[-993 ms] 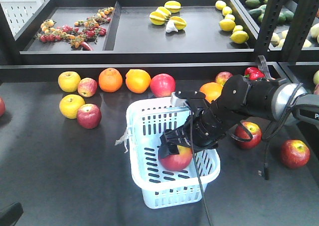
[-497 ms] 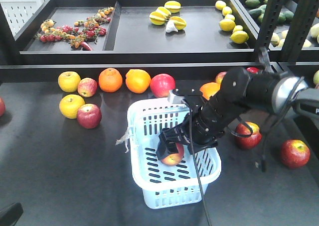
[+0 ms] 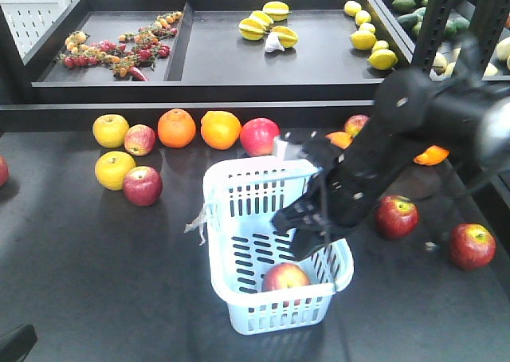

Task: Pick three apples into basket with both arms
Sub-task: 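Raise the right gripper away from the basket toward the apples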

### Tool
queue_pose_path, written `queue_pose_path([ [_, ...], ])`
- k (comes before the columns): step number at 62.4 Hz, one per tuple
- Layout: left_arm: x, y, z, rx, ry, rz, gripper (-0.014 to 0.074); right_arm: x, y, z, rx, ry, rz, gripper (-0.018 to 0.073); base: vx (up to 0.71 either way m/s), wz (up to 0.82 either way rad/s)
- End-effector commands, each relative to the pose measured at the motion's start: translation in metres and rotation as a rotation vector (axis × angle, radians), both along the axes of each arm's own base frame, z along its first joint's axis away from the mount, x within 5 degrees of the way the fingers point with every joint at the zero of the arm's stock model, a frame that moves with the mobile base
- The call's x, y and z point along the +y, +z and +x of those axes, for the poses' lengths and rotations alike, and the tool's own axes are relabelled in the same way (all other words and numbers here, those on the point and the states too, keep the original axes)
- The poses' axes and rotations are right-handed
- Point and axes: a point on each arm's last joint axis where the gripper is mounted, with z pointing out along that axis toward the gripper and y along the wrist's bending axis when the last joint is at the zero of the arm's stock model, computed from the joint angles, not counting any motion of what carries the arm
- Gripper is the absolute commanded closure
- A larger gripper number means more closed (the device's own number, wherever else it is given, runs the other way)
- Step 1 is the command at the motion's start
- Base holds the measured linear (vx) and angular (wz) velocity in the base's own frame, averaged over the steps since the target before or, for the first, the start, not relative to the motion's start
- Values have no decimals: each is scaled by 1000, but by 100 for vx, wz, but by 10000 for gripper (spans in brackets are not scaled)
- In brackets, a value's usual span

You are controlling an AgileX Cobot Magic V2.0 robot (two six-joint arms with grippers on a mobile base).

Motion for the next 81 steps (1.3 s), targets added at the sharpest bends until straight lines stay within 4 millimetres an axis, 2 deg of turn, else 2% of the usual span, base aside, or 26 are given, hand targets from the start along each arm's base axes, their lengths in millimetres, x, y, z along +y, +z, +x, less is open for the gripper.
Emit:
queue_pose_path([
  [1,1,8,3,-18,19,-15,604,-12,50,-18,-121,13,19,567,0,0],
  [13,1,8,3,-18,19,-15,604,-44,105,-49,-381,-63,-86,564,0,0],
  [23,1,8,3,-18,18,-15,604,-91,130,-58,-510,-279,-220,564,0,0],
  [29,1,8,3,-18,18,-15,604,-119,139,-58,-542,-368,-215,563,0,0],
  [38,1,8,3,-18,18,-15,604,-166,135,-51,-515,-497,-196,563,0,0],
  [48,1,8,3,-18,18,-15,604,-226,107,-44,-481,-675,-133,559,0,0],
  [54,0,8,3,-17,15,-16,604,-245,94,-40,-438,-722,-41,530,0,0],
  [61,0,8,3,-16,14,-17,604,-251,85,-31,-430,-699,31,404,0,0],
  [75,0,8,3,-16,14,-17,604,-262,64,-12,-403,-731,22,-84,0,0],
  [78,0,8,3,-16,14,-17,604,-265,60,-8,-402,-755,21,-150,0,0],
  [81,0,8,3,-16,14,-17,604,-268,55,-3,-401,-775,18,-171,0,0],
])
